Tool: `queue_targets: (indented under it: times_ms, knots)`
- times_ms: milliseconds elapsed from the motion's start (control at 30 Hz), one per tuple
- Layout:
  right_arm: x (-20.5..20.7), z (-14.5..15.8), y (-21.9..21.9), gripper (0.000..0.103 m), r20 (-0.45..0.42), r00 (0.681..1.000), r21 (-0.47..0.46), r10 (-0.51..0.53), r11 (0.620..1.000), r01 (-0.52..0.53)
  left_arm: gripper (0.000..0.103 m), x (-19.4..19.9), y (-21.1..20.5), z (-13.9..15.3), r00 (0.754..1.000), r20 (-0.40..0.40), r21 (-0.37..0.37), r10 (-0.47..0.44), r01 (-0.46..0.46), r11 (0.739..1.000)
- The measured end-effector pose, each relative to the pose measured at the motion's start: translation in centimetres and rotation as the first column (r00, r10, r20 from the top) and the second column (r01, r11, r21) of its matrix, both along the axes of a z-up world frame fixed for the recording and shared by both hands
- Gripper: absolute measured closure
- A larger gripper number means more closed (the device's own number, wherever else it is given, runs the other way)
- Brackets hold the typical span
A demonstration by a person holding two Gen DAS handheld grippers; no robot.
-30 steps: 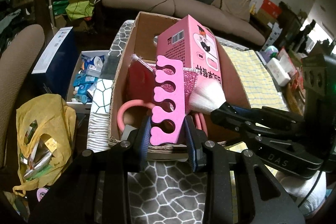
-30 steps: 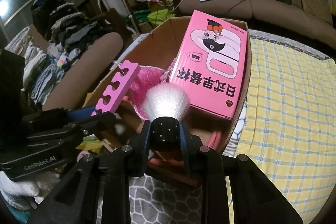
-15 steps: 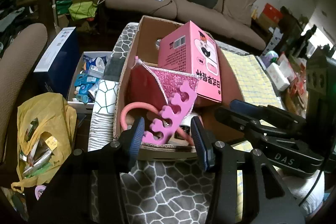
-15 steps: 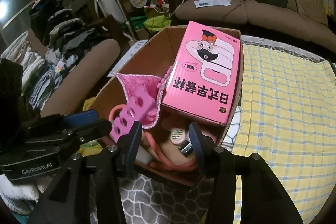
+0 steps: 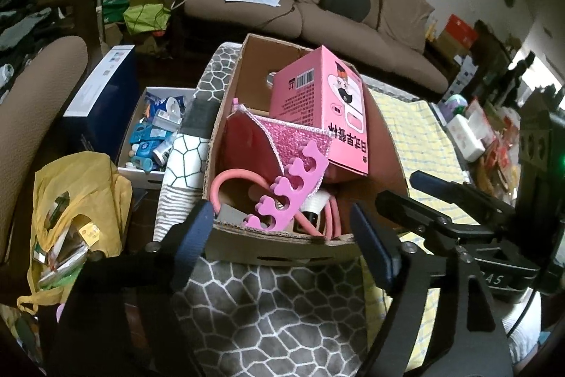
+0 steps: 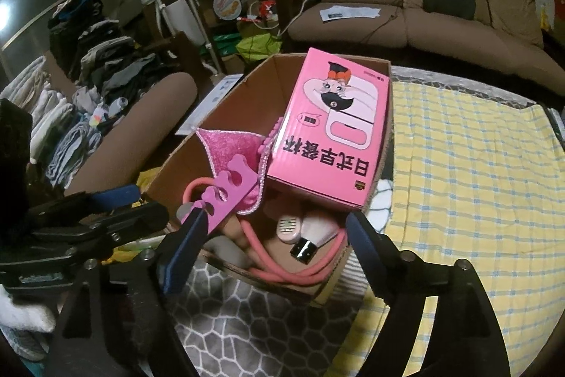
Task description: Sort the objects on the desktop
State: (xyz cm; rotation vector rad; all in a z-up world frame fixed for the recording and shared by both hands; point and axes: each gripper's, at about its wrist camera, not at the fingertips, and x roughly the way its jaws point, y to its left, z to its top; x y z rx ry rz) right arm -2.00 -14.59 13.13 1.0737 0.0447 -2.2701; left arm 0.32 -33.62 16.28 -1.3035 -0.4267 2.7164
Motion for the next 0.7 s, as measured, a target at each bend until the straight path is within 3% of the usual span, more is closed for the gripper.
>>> queue_targets:
  times_ms: [167,700]
  knots:
    - [0.5,0.5,0.9,0.003,-0.029,0.999,-0.005,-0.014,1.000,0.014,0.001,0.7,-0.1,0.4,1.000,-0.013,0.015,0.001,-0.001,1.000]
    - [2.3,0.6,6.0,0.000,-0.035,0.996,0.003,-0.087,0.996,0.087,0.000,3.0,5.3,1.1,0.998,-0.042,-0.030,-0.053,0.052,0.998]
